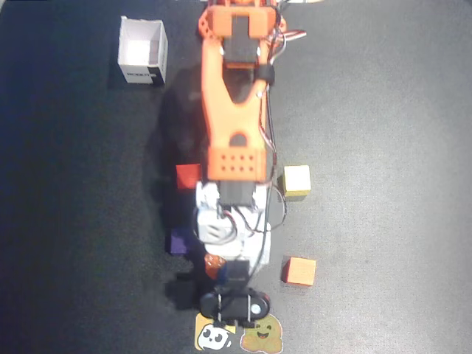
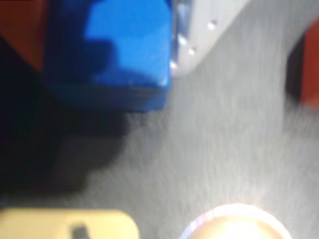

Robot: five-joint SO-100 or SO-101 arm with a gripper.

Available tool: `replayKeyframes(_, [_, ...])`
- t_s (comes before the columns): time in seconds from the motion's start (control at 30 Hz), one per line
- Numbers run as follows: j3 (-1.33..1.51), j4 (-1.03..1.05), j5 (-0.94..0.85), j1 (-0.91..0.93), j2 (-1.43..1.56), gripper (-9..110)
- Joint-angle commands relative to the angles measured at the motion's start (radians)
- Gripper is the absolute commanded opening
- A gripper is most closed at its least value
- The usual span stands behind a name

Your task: Put the blue cube on top of the purple cube.

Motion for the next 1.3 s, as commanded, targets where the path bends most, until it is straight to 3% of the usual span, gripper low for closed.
replayKeyframes(0.0, [-0.061, 0.067, -0.021, 0.037, 0.132, 8])
replayKeyframes(0.4, [0.172, 0.089, -0.103, 0.160, 0.345, 8])
replayKeyframes(1.27, [0.230, 0.057, -0.140, 0.204, 0.262, 8])
